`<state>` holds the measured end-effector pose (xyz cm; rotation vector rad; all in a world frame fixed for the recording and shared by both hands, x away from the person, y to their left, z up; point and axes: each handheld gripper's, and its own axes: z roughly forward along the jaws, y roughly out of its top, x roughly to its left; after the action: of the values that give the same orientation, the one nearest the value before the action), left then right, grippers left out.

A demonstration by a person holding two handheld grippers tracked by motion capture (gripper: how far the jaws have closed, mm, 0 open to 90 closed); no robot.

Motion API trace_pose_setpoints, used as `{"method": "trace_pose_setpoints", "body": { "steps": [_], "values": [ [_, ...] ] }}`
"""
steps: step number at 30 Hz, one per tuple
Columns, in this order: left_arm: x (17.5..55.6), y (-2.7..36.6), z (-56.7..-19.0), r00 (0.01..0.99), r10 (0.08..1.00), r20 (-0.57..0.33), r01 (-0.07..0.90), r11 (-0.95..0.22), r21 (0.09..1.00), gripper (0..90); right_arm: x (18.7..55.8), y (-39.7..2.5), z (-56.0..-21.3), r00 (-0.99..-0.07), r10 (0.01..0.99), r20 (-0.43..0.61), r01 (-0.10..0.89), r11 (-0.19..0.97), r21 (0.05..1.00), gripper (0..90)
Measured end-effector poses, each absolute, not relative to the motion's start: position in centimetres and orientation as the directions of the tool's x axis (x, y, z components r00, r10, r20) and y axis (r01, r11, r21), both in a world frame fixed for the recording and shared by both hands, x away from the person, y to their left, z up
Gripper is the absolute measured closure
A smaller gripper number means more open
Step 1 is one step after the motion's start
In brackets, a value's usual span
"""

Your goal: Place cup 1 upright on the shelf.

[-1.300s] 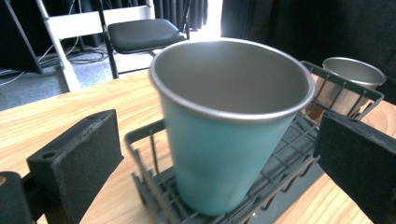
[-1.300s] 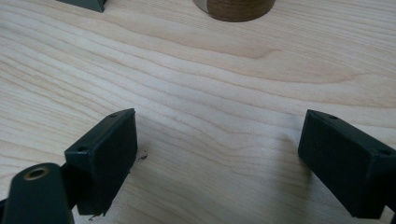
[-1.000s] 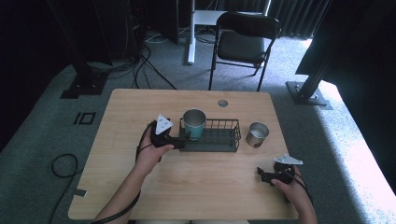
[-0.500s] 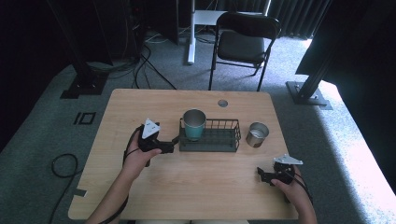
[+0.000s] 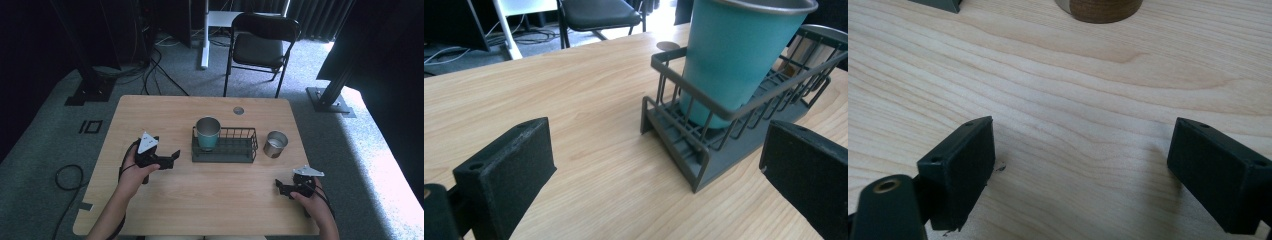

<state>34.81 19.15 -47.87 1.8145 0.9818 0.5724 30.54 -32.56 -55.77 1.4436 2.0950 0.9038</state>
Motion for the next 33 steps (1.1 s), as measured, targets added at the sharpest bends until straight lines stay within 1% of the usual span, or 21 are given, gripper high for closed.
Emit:
{"method": "trace_pose_setpoints", "body": {
  "steps": [16,19,33],
  "values": [
    [33.1,22.3,-50.4,0.538,0.841,-0.055,0.426,-0.215,0.879,1.7,30.5,-32.6,-55.8,-0.36,0.933,0.009,0.647,0.242,0.723,11.4],
    [32.6,23.5,-51.1,0.512,0.856,-0.074,0.441,-0.188,0.877,1.7,30.5,-32.6,-55.8,-0.36,0.933,0.009,0.647,0.242,0.723,11.4],
    [31.1,26.6,-53.0,0.436,0.896,-0.083,0.499,-0.164,0.851,1.7,30.5,-32.6,-55.8,-0.361,0.932,0.007,0.645,0.244,0.724,11.4]
  ]
}}
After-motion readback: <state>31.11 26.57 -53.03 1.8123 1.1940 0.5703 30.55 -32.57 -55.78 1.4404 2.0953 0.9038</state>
